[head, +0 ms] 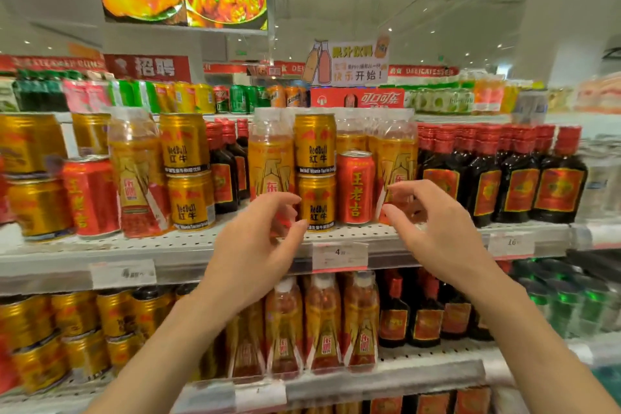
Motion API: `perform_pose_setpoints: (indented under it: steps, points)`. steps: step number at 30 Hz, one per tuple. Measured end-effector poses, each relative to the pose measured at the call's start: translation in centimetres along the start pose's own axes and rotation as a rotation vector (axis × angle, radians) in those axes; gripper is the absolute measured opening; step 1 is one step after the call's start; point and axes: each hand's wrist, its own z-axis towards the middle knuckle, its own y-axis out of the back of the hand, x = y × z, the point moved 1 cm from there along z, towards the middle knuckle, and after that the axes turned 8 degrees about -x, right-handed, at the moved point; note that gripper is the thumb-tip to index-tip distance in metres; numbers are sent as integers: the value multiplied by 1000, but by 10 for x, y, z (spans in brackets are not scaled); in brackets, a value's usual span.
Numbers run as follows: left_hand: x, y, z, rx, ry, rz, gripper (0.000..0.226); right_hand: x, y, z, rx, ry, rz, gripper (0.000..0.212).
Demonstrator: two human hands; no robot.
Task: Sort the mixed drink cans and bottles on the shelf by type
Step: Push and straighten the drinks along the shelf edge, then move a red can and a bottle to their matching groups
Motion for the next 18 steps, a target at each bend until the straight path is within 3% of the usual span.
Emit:
perform_pose_setpoints:
  steps: [9,18]
  points:
    - [-1,-17,30,125,-33,26,38,25,-22,65,128,208,-236,39]
    - [3,-14,34,114,-14,-1,39,22,-21,86,257,125,-197,31]
